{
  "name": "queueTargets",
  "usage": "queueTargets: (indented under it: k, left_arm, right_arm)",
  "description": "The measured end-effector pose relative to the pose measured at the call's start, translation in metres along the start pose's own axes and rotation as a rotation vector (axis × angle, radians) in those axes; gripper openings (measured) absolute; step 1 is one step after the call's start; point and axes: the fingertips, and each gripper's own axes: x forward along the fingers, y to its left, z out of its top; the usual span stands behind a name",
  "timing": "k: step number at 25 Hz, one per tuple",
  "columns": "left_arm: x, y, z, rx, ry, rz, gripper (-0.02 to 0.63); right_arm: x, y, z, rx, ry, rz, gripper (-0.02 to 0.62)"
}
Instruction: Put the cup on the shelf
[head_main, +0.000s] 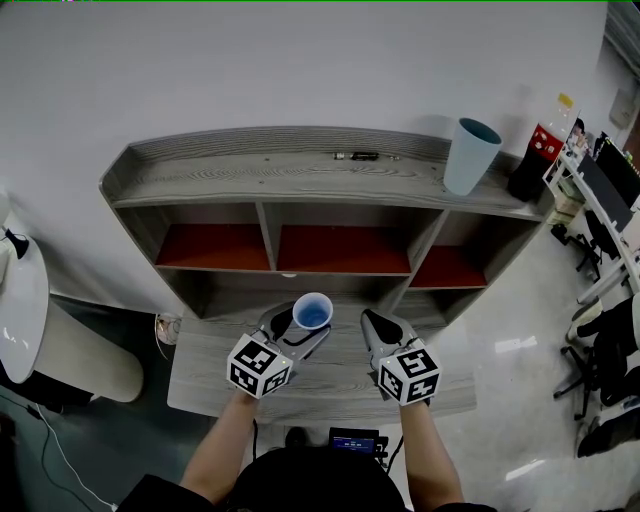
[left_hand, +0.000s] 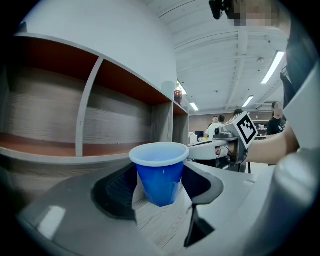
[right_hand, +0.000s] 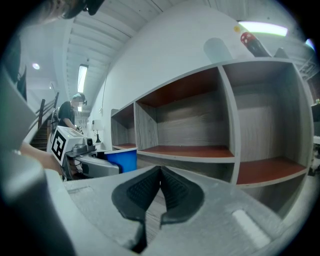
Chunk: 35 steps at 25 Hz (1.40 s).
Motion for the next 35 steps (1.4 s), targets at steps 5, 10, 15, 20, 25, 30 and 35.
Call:
queueTargets:
  k: [5,10,15,20,25,30,35]
  left_arm:
    - [-0.005,-0.003,0.007,0.001,-0.014,-0.013,0.284]
    - [-0.005,-0.006,0.034,-0.026,-0.043,-0.029,0.284]
    - [0.004,0.008,0.065,-0.031,-0.048,0.019,0.284]
    - [0.024,0.025,0.082,-0.030,-0.025,0.073,0.287]
    - [0.049,0.035,0.087,-0.016,0.004,0.116,0.287]
    - [0.072,0.046,0.086,-0.001,0.033,0.163,0.288]
    - [0.092,0.057,0.081,-0.006,0.053,0.195,0.288]
  right_arm:
    - [-0.002,0.003,0.001,-0.005,0.001,0.015,-0.002]
    - [-0.007,0.001,0.021,-0.026,-0.038,0.027,-0.002]
    - [-0.006,-0.004,0.048,-0.076,-0.079,0.033,-0.002]
    - [0.003,-0.012,0.067,-0.105,-0.098,0.034,-0.002]
    - [0.017,-0.026,0.079,-0.125,-0.103,0.011,-0.002]
    - [0.030,-0.039,0.082,-0.119,-0.097,-0.001,-0.002]
    - [0.039,-0.049,0.079,-0.132,-0.079,0.001,-0.002]
